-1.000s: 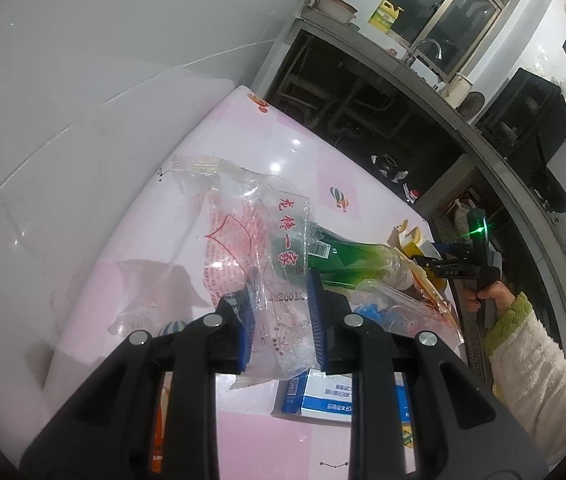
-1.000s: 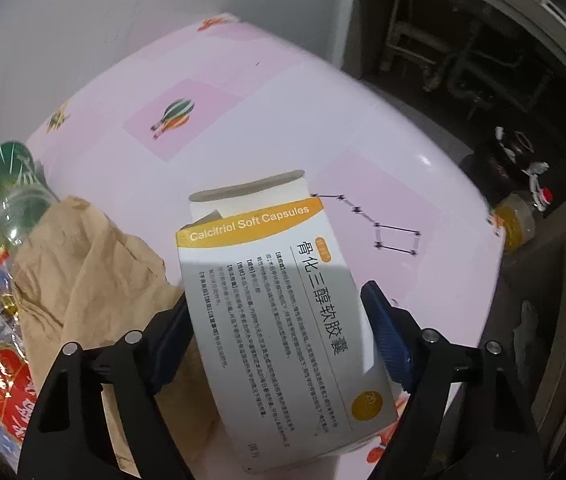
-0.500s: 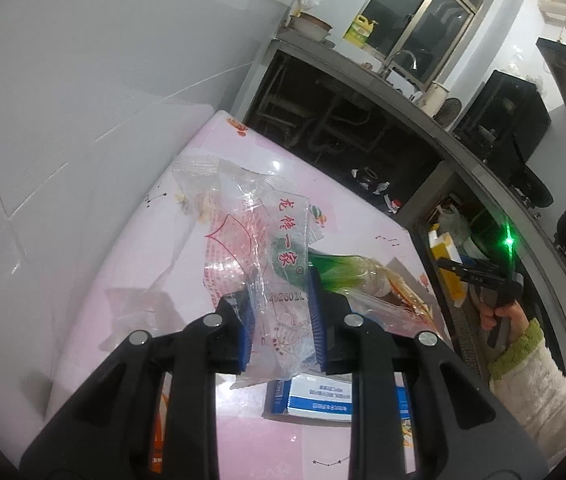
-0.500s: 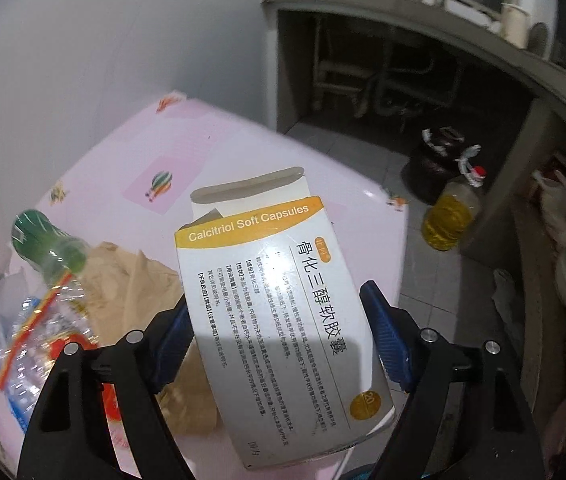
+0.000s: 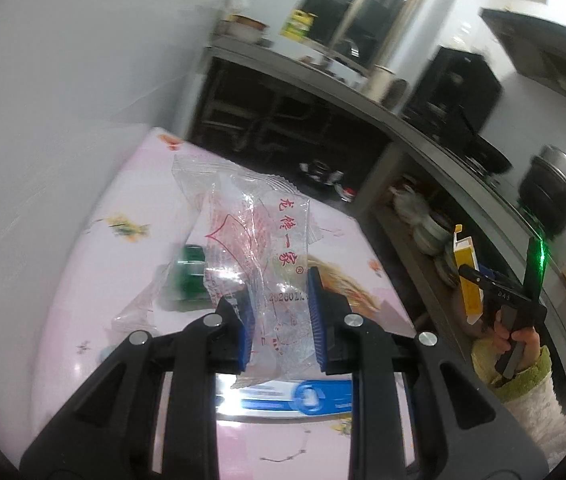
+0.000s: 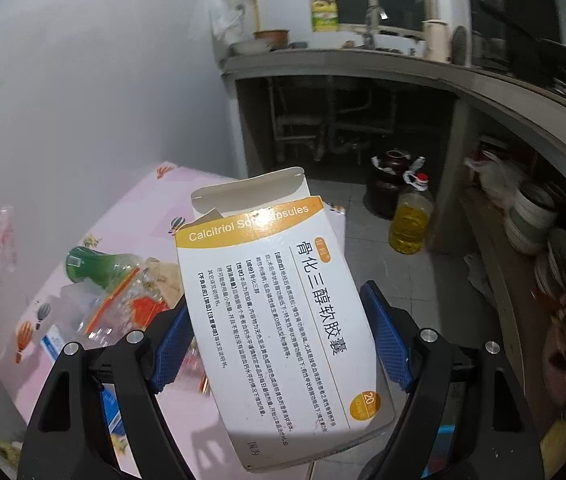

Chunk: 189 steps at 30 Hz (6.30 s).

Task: Collect trash
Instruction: 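Carry the plastic bag and capsule box to the wastebasket and release both, then move both tools back toward the table, then grasp the brown paper bag with the right tool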

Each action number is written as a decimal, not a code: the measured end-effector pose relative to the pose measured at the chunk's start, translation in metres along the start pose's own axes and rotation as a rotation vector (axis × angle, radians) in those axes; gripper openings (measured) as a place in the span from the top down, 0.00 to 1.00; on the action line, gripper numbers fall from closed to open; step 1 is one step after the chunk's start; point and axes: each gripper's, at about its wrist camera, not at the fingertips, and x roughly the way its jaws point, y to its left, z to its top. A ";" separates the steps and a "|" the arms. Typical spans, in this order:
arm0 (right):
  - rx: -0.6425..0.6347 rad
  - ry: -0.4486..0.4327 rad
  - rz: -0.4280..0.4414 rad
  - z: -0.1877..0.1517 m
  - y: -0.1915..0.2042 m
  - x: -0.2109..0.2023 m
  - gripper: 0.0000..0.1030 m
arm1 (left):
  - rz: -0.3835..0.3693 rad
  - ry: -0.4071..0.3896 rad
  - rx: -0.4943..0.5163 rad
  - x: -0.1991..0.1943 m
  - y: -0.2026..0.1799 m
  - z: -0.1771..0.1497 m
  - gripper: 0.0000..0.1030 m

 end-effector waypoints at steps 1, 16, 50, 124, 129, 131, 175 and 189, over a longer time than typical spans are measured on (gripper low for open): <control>0.012 -0.007 -0.009 -0.006 -0.001 -0.009 0.25 | -0.015 0.009 0.014 0.004 -0.007 0.000 0.79; 0.441 -0.048 -0.168 -0.136 -0.082 -0.118 0.25 | -0.342 0.227 0.254 0.101 -0.165 -0.021 0.79; 1.408 0.032 -0.335 -0.409 -0.320 -0.015 0.12 | -0.438 0.779 0.569 0.373 -0.483 -0.211 0.40; 0.292 -0.018 -0.213 -0.119 0.019 -0.070 0.06 | -0.171 0.175 0.206 0.070 -0.094 -0.094 0.08; 0.300 0.018 -0.083 -0.110 0.038 -0.050 0.06 | -0.128 0.143 0.204 0.058 -0.075 -0.087 0.08; 0.305 0.033 -0.021 -0.103 0.042 -0.041 0.06 | -0.128 0.130 0.204 0.056 -0.070 -0.083 0.08; 0.482 0.446 0.186 -0.011 0.023 0.216 0.76 | -0.105 0.113 0.209 0.087 -0.061 -0.058 0.08; 0.545 0.260 0.212 -0.027 -0.014 0.148 0.91 | -0.117 0.123 0.256 0.088 -0.075 -0.062 0.08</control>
